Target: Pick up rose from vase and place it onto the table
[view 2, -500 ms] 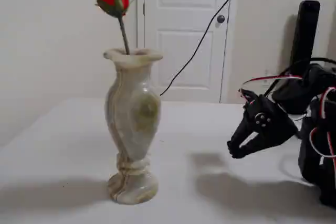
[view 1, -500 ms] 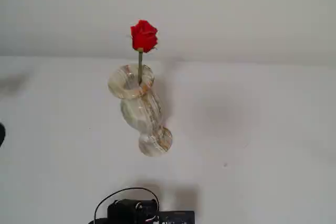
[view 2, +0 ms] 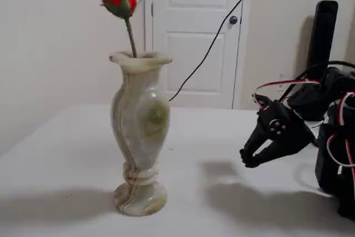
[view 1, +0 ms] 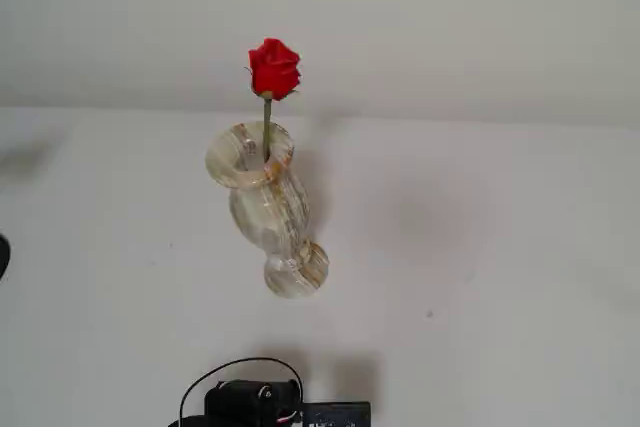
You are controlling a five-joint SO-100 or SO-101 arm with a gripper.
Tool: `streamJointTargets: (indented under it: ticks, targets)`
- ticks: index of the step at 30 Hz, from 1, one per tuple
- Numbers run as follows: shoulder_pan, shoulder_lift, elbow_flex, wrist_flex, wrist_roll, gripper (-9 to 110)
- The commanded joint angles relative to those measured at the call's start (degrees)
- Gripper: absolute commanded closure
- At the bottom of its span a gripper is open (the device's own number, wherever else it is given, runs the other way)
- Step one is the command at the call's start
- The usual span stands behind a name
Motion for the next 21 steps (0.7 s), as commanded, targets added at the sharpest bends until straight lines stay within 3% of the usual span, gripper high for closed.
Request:
streamJointTargets:
  ticks: [1,21]
  targets:
    - [0.09,0.44,-0.26,-1.14,0.35,101]
    - [0.09,0.44,-0.26,-1.14,0.35,101]
